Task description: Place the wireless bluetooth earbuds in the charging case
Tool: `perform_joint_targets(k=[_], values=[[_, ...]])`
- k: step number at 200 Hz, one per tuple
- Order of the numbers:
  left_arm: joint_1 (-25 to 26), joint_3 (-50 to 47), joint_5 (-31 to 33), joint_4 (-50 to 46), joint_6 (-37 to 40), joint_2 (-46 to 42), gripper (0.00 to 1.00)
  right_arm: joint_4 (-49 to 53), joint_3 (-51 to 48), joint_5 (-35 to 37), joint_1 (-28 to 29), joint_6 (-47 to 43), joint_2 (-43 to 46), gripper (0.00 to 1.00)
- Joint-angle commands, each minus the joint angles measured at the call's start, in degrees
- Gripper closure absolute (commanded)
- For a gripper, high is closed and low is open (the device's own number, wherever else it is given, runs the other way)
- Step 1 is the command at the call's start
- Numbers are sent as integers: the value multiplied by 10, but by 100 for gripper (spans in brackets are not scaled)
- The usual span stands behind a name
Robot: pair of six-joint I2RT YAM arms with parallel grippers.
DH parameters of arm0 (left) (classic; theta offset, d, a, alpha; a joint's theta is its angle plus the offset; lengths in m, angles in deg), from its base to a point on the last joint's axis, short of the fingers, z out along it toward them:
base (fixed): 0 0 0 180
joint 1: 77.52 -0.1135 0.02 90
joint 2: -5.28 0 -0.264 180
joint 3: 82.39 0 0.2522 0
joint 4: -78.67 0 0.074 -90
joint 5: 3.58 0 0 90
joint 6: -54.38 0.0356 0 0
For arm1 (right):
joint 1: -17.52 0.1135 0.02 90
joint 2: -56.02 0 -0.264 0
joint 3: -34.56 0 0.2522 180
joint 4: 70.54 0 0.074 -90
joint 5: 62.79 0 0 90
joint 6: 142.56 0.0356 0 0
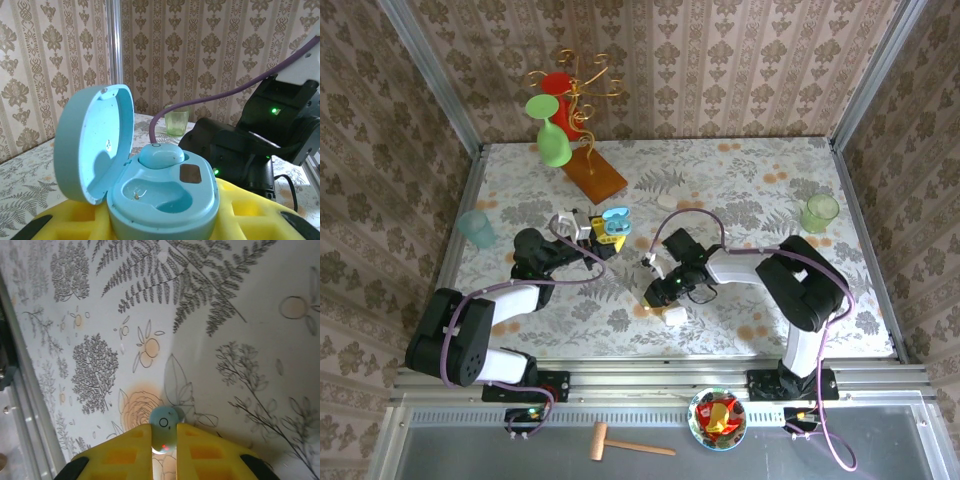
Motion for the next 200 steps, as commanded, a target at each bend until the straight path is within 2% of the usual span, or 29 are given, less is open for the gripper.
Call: perform_joint_targets(k=[1,60,94,137,200], values=[[4,4,6,24,13,1,78,11,-19,83,-3,20,61,86],[3,2,22,26,25,9,78,50,20,179,8,37,228,86],[6,4,19,28,24,11,78,72,86,208,33,18,278,86],[8,3,18,28,23,11,78,78,177,247,66,-24,269,86],[10,0,16,29,23,4,78,93,272,269,88,-74,182,86]])
